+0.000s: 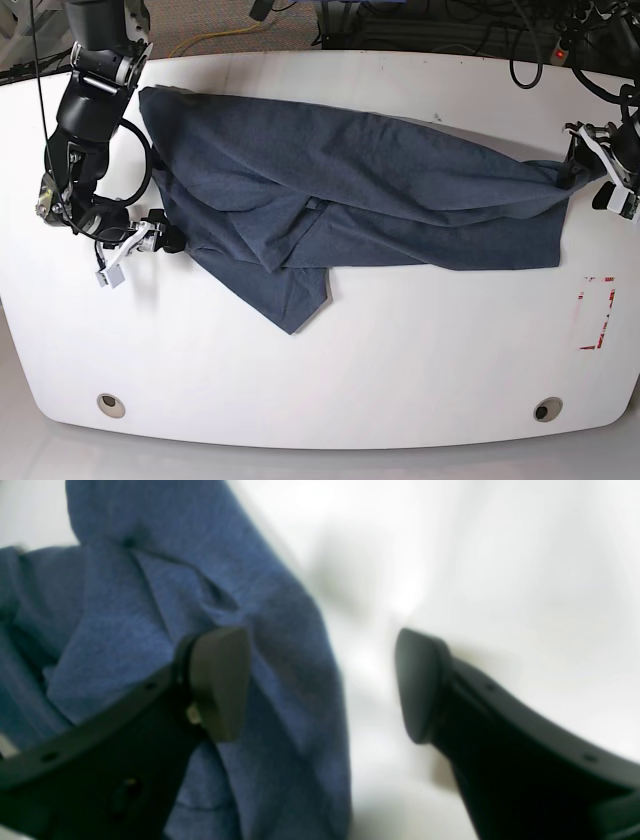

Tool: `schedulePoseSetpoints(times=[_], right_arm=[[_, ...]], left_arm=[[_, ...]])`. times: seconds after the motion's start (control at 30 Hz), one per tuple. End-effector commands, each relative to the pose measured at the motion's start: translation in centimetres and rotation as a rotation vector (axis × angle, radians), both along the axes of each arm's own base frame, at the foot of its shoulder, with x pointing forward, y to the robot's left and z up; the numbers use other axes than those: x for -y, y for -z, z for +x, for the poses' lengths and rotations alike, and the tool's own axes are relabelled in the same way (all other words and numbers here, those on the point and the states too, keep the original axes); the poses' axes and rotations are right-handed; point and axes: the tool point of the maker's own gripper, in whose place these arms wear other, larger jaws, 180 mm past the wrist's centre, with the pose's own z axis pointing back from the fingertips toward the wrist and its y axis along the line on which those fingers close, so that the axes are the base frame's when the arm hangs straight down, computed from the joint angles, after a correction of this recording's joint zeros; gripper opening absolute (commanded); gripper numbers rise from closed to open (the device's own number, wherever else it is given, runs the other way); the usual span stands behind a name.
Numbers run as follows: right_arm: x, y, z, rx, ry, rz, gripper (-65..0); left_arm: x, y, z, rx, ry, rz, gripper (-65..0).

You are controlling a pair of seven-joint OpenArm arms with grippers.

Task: Fold the T-shirt properly
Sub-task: 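Release and move the right gripper along the shirt edge to regrasp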

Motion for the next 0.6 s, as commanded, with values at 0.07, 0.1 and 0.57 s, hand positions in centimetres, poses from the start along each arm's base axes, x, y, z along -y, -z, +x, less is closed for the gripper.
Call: schedulePoseSetpoints(times=[0.07, 0.1, 0.57], right_arm=[[-1.5, -1.7, 2.1, 0.079, -0.016, 0.021, -21.9], [-2.1, -1.6, 2.3, 0.086, -0.018, 0.032, -21.9], [-5.0, -0.3, 3.4, 0.106, 0.034, 0.148, -53.0]], left_arm=[[-0.3, -0.9, -0.6, -0.008, 0.049, 0.033, -26.4], [-0.3, -0.7, -0.8, -0.015, 0.048, 0.035, -26.4], [-2.6, -0.9, -0.8, -0.054, 0.047, 0.173, -26.5]])
